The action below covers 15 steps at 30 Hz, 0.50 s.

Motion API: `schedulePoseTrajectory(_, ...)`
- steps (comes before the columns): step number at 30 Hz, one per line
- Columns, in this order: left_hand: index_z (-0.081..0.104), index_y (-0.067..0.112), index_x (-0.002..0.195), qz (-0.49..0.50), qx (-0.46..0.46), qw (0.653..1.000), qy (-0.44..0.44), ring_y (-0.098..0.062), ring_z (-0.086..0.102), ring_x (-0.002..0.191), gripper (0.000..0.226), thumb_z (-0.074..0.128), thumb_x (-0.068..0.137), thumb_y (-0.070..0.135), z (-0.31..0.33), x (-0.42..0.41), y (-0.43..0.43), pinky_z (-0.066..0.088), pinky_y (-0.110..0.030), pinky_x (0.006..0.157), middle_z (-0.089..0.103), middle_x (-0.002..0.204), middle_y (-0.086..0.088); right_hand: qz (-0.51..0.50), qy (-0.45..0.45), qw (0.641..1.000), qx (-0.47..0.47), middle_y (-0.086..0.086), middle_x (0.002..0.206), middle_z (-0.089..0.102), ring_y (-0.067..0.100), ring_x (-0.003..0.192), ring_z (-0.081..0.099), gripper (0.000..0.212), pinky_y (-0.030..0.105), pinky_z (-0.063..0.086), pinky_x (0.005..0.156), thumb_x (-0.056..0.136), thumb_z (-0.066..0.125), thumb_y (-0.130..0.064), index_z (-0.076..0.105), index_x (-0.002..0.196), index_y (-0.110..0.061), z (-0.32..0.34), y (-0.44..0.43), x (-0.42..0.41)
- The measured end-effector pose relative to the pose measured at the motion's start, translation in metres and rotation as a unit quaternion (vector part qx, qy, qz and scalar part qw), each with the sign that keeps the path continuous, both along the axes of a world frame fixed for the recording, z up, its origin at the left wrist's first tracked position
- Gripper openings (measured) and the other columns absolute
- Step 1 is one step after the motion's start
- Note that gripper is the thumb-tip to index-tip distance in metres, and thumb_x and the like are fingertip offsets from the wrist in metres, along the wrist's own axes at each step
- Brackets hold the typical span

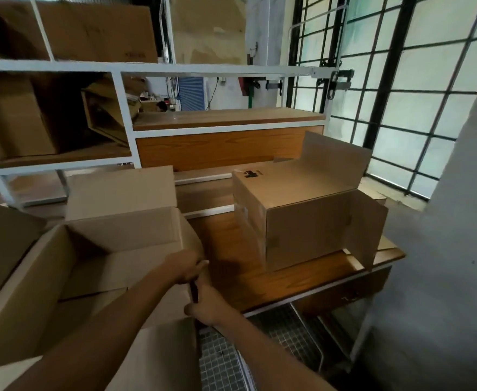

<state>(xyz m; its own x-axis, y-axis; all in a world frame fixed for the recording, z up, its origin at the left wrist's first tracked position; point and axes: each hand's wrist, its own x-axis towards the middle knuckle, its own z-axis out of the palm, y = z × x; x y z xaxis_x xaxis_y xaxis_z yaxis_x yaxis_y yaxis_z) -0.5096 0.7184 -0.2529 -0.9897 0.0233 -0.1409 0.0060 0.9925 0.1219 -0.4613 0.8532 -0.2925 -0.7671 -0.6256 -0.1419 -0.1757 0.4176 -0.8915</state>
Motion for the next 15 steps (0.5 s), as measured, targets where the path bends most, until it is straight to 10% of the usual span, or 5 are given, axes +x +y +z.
schedulePoseTrajectory(4,0.066,0.012,0.102,0.041,-0.016,0.998,0.037,-0.026,0.062,0.099,0.049,0.032,0.102,0.047,-0.001,-0.018,-0.015,0.046,-0.035,0.085,0.067,0.108,-0.011,-0.02,-0.076,0.996,-0.041,0.003,0.12,0.066,0.017,0.112,0.06,0.051,0.041,0.048,0.101,0.078,0.077,-0.041,0.059,0.122,-0.022,-0.003,0.005,-0.013)
schedulePoseTrajectory(6,0.067,0.015,0.101,0.038,0.007,0.996,0.074,-0.025,0.063,0.095,0.048,0.033,0.101,0.049,0.0,-0.034,-0.013,0.048,-0.035,0.083,0.069,0.106,-0.01,-0.045,-0.006,0.999,-0.009,0.008,0.103,0.067,0.017,0.095,0.062,0.022,0.034,0.049,0.086,0.09,0.066,-0.026,0.062,0.107,-0.013,0.001,0.018,-0.039)
schedulePoseTrajectory(11,0.066,0.014,0.109,0.001,0.193,0.961,0.196,-0.022,0.062,0.095,0.034,0.04,0.102,0.035,0.029,-0.088,0.025,0.048,-0.034,0.082,0.069,0.108,-0.009,-0.152,0.126,0.98,0.015,0.002,0.132,0.06,0.021,0.121,0.056,0.04,0.035,0.046,0.101,0.095,0.06,-0.027,0.056,0.133,-0.018,0.036,0.063,-0.122)
schedulePoseTrajectory(15,0.05,0.017,0.133,-0.002,0.316,0.92,0.232,-0.015,0.056,0.108,0.038,0.04,0.102,0.037,0.063,-0.142,0.066,0.044,-0.022,0.081,0.06,0.123,-0.002,-0.223,0.229,0.948,0.014,-0.004,0.112,0.067,0.012,0.102,0.062,0.021,0.026,0.049,0.088,0.094,0.061,-0.024,0.066,0.114,-0.02,0.081,0.105,-0.189)
